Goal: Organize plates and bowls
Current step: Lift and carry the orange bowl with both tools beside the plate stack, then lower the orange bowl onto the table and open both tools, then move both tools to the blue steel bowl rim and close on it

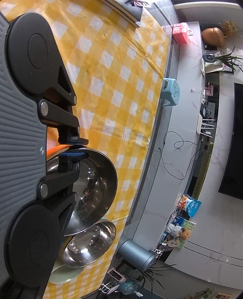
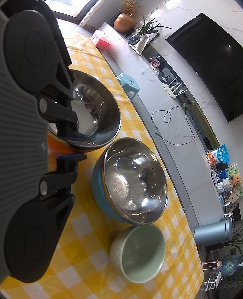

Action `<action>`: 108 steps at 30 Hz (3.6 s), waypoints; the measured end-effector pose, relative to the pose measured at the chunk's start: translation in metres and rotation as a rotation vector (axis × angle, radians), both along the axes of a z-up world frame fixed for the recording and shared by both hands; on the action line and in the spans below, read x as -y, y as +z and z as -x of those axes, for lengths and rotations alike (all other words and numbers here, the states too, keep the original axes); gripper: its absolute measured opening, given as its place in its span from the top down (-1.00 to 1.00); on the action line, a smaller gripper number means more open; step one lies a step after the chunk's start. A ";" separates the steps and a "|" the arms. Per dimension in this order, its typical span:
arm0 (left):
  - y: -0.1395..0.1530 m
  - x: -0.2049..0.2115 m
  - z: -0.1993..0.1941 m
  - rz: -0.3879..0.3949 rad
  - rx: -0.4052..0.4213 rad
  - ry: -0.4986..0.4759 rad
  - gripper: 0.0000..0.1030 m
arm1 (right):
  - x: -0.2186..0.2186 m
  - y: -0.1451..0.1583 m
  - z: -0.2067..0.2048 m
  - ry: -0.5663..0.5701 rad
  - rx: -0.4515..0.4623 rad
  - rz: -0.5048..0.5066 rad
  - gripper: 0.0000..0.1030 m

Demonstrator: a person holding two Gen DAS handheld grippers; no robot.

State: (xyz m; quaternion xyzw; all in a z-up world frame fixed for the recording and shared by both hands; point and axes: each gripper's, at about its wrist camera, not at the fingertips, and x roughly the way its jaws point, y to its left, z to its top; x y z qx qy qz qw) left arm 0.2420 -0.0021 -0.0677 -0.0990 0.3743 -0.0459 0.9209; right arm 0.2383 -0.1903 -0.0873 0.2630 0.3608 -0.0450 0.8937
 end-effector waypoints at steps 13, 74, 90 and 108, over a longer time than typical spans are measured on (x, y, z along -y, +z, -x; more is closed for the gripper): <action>0.030 -0.015 0.092 0.087 -0.027 0.012 0.82 | 0.014 0.030 0.086 0.018 -0.011 -0.062 0.83; -0.011 0.017 0.183 0.186 -0.187 -0.127 0.40 | 0.069 0.009 0.211 -0.101 -0.141 -0.072 0.48; 0.028 0.021 0.183 0.050 -0.007 -0.160 0.37 | 0.058 0.035 0.209 -0.080 -0.036 0.065 0.37; 0.044 0.045 0.120 0.054 -0.011 -0.227 0.10 | 0.069 0.042 0.160 -0.053 -0.016 0.086 0.35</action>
